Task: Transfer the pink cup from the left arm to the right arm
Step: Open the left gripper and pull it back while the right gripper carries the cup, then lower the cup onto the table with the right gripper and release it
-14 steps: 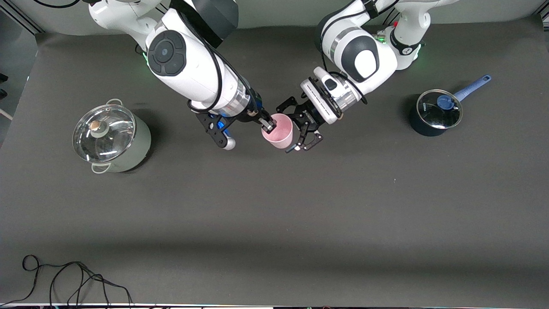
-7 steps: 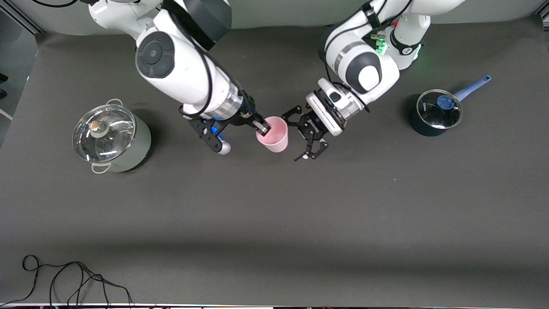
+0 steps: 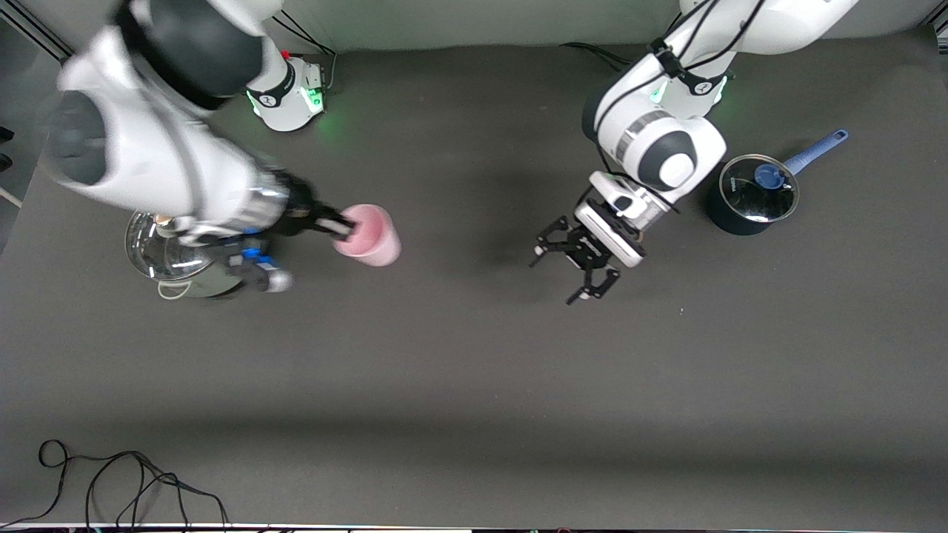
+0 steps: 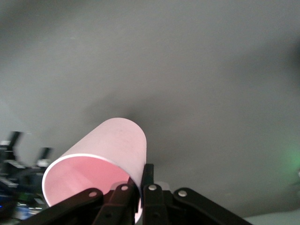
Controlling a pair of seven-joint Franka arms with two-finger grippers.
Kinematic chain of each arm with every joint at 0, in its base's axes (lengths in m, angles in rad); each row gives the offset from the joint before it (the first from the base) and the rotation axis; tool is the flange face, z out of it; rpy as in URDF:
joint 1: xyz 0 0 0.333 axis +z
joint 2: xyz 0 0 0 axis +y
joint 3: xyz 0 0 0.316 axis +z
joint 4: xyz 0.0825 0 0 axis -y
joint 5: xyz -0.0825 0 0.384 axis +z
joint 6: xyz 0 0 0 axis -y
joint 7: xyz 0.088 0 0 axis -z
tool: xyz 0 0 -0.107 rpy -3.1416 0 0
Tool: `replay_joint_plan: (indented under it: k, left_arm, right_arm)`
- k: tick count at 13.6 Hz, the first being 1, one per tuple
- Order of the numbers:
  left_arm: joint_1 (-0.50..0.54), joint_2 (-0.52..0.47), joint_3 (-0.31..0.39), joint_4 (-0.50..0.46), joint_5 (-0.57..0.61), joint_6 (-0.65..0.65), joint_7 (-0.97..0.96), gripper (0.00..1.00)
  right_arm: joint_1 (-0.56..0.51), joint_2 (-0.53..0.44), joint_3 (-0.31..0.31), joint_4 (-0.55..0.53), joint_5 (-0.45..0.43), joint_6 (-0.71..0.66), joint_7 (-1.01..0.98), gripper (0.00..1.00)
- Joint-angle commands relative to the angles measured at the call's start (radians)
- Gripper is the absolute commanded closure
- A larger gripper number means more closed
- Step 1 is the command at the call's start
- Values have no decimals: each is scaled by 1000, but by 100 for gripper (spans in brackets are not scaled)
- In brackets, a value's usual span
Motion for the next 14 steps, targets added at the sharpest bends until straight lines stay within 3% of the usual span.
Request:
replay_joint_plan:
  k: [1, 5, 9, 11, 14]
  left_arm:
    - [54, 2, -10, -5, 15, 47, 11, 0]
    - [126, 5, -7, -2, 36, 65, 11, 0]
    - [141, 3, -10, 18, 35, 143, -126, 0]
    - [126, 9, -6, 44, 36, 150, -153, 0]
    - [126, 16, -7, 44, 33, 159, -156, 0]
  right_arm:
    - [-53, -40, 2, -8, -124, -104, -242, 100]
    - [-151, -80, -13, -37, -183, -128, -450, 100]
    - [-155, -88, -182, -82, -201, -116, -772, 100]
    - [-151, -124, -245, -183, -195, -48, -868, 100]
    - [-148, -248, -265, -495, -195, 206, -899, 100]
